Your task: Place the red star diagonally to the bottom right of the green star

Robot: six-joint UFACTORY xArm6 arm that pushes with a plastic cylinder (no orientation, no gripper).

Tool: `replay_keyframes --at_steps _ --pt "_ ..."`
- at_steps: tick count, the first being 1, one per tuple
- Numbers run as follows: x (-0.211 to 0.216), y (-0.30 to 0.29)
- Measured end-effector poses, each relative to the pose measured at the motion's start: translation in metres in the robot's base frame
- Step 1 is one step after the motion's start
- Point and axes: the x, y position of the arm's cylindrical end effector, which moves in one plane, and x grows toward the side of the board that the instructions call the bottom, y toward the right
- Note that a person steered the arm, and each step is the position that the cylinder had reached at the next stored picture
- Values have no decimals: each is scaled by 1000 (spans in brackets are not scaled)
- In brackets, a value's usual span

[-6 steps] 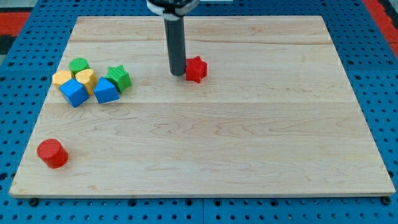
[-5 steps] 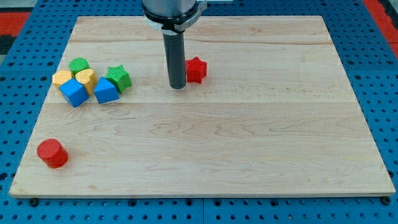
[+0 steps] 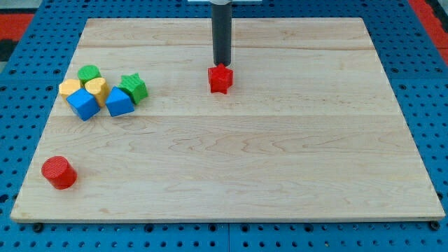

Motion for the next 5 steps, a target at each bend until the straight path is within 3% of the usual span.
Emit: replay_keyframes --at_steps 2,4,5 --pt "2 0" --pt "81 -16" --pt "80 -16"
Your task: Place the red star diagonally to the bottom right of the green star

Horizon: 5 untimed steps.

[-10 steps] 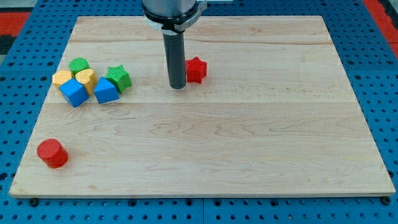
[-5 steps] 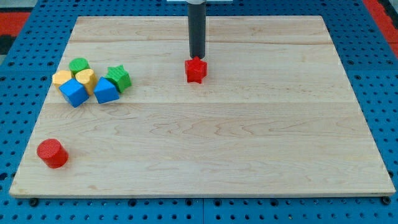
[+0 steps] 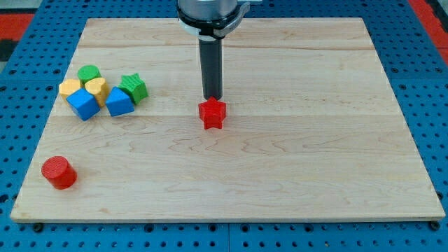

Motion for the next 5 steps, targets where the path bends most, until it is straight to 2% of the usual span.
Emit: replay_keyframes --at_steps 1,2,3,4,5 --pt "-21 6" --pt "5 10" --pt "50 -17" --pt "69 -41" --pt "69 -42"
